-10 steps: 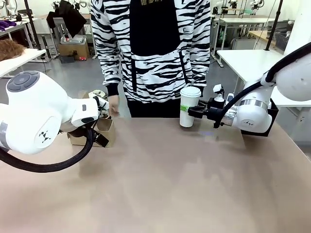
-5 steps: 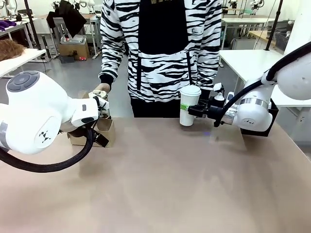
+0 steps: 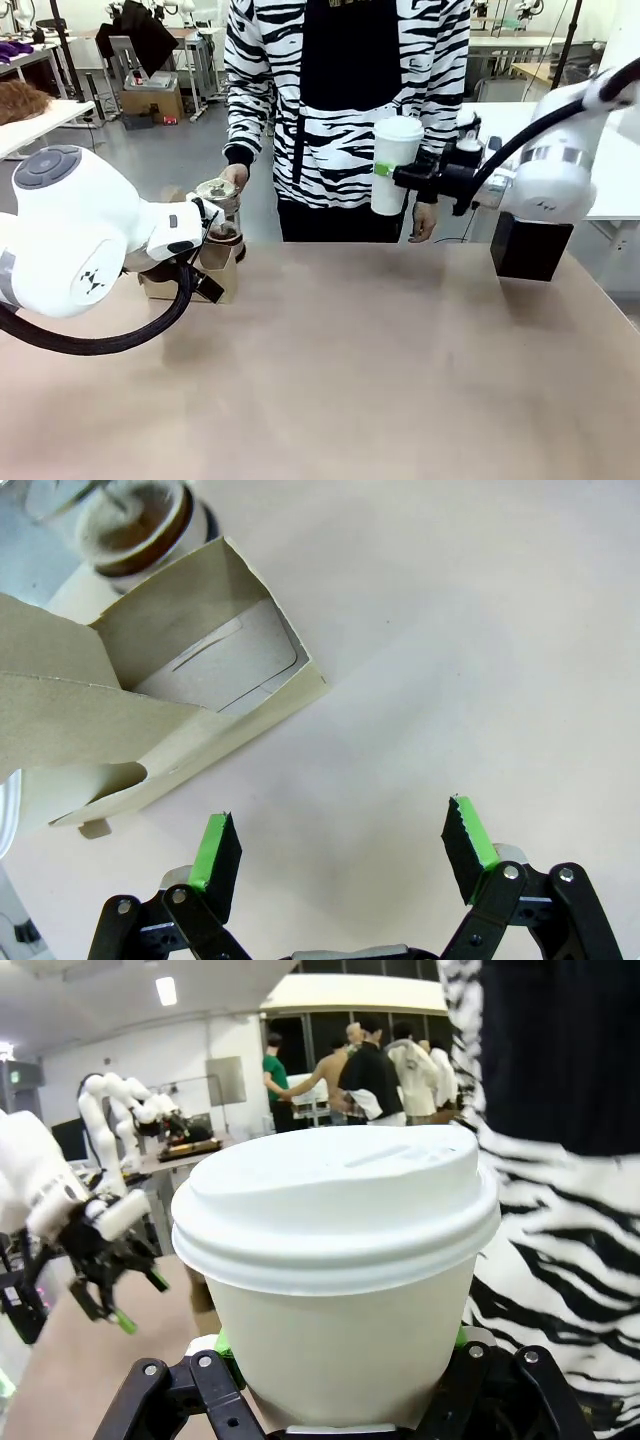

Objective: Pour a drink into a cup and package it in a carrier.
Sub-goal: When a person places the Paper Cup Lid on the 600 ml Paper Cup , lift the 600 ml Paper Cup.

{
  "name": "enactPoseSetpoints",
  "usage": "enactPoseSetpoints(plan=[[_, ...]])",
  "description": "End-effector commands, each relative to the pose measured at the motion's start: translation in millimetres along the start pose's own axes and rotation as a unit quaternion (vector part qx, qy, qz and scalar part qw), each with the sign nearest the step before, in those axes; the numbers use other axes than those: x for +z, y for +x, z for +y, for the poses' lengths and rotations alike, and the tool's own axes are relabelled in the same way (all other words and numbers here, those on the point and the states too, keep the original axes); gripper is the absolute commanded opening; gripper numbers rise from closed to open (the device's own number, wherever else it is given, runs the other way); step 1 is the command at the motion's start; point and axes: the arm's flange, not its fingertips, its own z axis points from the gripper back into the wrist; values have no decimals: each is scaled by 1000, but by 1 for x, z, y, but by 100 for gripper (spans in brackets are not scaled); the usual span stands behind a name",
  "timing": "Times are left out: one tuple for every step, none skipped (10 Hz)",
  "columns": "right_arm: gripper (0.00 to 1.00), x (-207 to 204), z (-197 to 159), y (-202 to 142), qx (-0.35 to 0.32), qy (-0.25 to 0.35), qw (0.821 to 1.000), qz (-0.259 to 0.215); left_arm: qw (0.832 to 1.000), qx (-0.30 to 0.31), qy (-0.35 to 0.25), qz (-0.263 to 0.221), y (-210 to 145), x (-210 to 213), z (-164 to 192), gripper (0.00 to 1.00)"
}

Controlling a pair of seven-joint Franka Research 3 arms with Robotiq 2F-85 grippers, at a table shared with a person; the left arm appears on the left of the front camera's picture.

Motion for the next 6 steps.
enactPoseSetpoints(plan=[[80,14,53,45,-7,-4,1000,24,1000,0,-1,-1,0,0,0,100],[80,21,73,66,-15,1,999,29,1000,0,-1,-1,0,0,0,100],[80,29,97,85,-25,13,999,31,1000,0,-1,-1,0,0,0,100],[80,37,114,97,-23,17,999,35,1000,0,-1,-1,0,0,0,100],[80,45,127,108,-20,12,999,40,1000,0,-1,-1,0,0,0,100],[80,49,137,116,-20,12,999,40,1000,0,-1,-1,0,0,0,100]])
